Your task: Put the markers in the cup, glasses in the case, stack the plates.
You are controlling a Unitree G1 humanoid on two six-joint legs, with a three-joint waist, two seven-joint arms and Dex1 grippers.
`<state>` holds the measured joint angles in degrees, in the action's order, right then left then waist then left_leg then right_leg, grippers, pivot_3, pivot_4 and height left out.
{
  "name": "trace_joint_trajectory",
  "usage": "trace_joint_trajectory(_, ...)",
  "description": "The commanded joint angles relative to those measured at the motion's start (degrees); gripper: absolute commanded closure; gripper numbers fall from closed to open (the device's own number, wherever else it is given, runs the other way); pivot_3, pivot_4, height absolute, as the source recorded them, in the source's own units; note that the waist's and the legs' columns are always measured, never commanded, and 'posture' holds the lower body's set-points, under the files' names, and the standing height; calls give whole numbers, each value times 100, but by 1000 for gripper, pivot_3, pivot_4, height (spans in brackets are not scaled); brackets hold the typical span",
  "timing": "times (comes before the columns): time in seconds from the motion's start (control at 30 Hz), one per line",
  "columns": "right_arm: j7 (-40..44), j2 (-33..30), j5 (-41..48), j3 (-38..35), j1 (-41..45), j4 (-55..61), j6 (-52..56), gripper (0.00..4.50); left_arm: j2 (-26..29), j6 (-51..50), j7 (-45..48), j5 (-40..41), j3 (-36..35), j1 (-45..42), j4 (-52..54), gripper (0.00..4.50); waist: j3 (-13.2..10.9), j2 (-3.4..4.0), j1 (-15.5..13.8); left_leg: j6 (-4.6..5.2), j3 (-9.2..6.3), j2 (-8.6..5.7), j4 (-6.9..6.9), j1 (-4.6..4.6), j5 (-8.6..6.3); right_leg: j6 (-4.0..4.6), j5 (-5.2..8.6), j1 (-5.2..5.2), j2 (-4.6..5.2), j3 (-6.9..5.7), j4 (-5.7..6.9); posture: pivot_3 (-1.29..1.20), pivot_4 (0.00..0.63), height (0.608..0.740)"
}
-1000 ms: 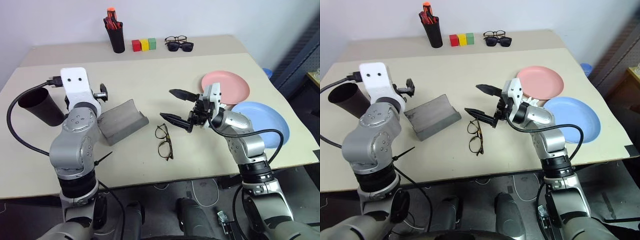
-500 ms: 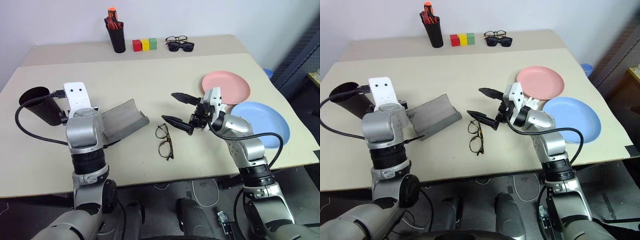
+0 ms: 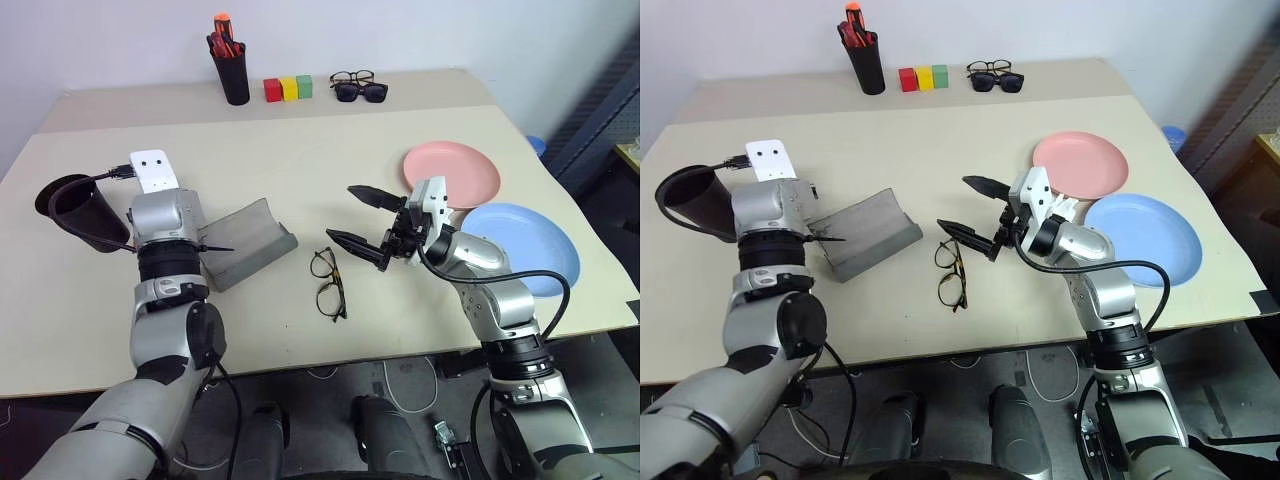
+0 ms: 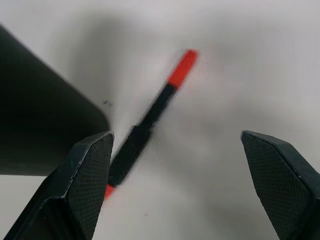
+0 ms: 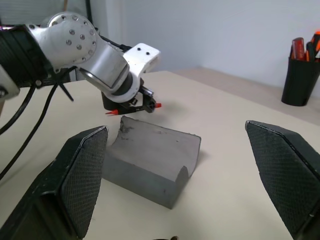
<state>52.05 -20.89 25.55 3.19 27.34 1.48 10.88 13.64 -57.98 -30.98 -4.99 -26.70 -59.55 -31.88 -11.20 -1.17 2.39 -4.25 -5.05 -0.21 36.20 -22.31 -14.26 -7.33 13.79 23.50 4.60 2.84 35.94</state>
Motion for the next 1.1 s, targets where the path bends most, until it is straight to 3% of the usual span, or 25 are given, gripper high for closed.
trace_joint_trajectory(0.03,-45,-21,49,-116,-7,309,-47,0,137,295,-206,-31,73,-253,-183,342,0,0,-10,0,0,0,0,0,0,0,0,0,0,0,0,0,150,740)
trace_joint_trajectory(0.93,-208,-159,55,-265,-76,417,-25,0,469,1229,-548,798,-122,-368,-1915,342,0,0,-2,-2,0,-1,3,2,1,0,0,0,0,0,9,0,150,740)
trace_joint_trajectory(1.1,-240,-220,17,-275,-100,456,-51,0,232,916,-433,1632,-909,-184,-1733,342,2,3,-24,-5,0,-1,4,6,3,0,0,-3,0,0,11,0,150,740)
